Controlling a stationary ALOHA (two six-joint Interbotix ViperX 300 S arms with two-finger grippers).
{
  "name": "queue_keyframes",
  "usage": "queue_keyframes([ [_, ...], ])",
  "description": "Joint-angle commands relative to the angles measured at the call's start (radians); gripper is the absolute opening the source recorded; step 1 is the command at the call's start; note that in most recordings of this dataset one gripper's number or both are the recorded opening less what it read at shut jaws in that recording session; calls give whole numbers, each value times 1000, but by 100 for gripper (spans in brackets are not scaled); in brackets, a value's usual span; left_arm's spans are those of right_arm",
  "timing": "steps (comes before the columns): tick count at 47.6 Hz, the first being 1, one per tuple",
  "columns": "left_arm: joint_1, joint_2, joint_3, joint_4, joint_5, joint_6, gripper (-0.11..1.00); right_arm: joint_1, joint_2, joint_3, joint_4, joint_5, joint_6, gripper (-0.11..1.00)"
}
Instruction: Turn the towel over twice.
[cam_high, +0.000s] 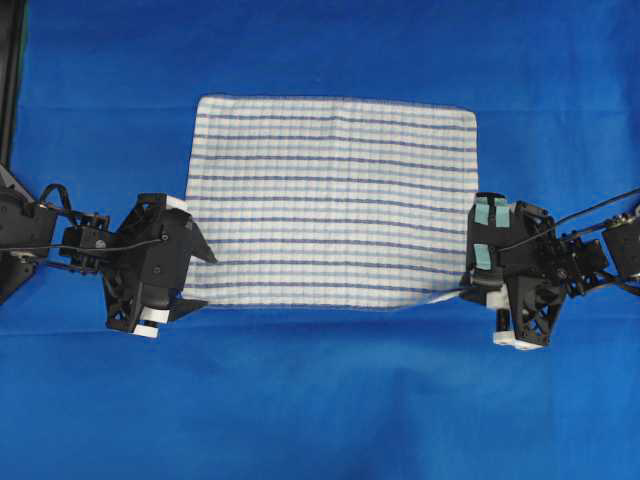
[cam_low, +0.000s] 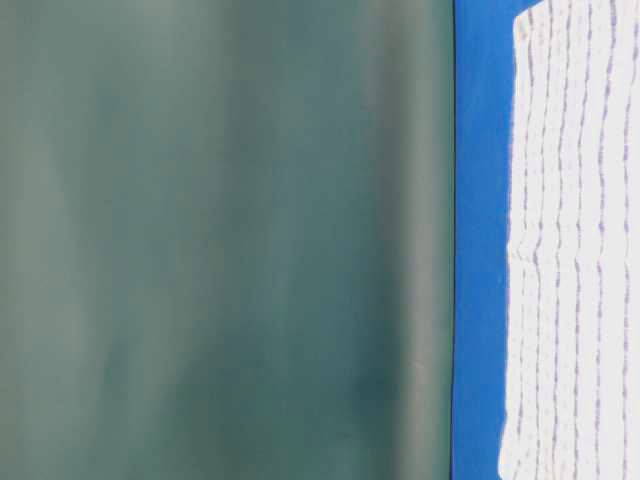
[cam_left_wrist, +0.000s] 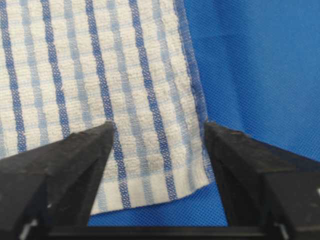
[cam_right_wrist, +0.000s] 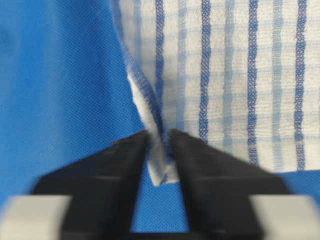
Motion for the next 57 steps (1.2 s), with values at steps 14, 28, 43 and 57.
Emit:
queue_keyframes([
  [14, -14, -100, -35, -2, 64, 3, 69, 9, -89, -40, -21, 35, -17, 61],
  [28, 6, -287, -54, -2, 130, 6, 69, -11, -313, -67, -117, 130, -17, 61],
  [43, 57, -531, -21, -2, 133, 9, 69, -51, -586, -46, -209, 210, -15, 61],
  [57, 112, -767, 44, -2, 219, 11, 69, -55, -825, 3, -281, 301, -14, 61],
])
